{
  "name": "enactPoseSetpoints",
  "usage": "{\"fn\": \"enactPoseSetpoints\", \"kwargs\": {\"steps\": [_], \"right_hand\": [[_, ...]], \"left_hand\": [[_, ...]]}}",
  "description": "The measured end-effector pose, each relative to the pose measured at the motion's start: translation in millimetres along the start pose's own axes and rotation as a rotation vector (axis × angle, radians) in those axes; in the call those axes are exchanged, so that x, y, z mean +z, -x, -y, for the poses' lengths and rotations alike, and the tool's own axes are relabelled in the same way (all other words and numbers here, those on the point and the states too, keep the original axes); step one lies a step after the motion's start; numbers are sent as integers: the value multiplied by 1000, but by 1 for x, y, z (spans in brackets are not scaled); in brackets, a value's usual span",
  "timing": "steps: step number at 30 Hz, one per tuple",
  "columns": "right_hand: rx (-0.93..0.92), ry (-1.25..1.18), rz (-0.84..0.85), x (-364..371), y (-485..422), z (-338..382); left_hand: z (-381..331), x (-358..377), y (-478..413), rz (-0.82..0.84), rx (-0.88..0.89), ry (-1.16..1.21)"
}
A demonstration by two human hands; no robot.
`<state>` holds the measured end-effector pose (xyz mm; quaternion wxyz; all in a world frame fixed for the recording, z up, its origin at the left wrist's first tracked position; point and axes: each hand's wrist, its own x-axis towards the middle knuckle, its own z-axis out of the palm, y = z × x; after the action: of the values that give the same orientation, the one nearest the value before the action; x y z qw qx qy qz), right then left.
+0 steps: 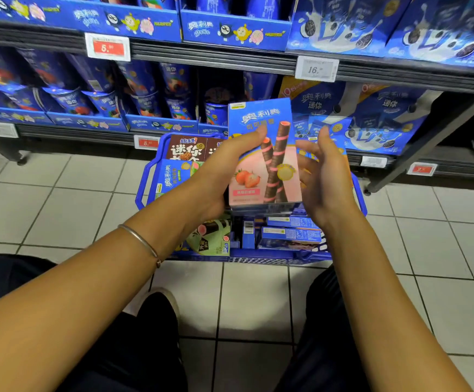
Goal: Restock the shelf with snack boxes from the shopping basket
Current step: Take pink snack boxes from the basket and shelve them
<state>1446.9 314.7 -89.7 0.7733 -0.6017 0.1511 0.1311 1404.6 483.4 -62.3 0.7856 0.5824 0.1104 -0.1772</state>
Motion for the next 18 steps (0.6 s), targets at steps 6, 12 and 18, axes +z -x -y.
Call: {"fn": "enactPoseSetpoints", "kwargs": {"steps": [6,12,18], "right_hand": [[50,856,31,-51,-35,-70],[99,1584,180,-65,-50,-105],[158,1700,223,-61,-51,-101]], "left_hand": [[-9,-4,0,-64,42,143],[-7,-3,0,-35,21,135],[-7,-3,0,-9,0,85]]}}
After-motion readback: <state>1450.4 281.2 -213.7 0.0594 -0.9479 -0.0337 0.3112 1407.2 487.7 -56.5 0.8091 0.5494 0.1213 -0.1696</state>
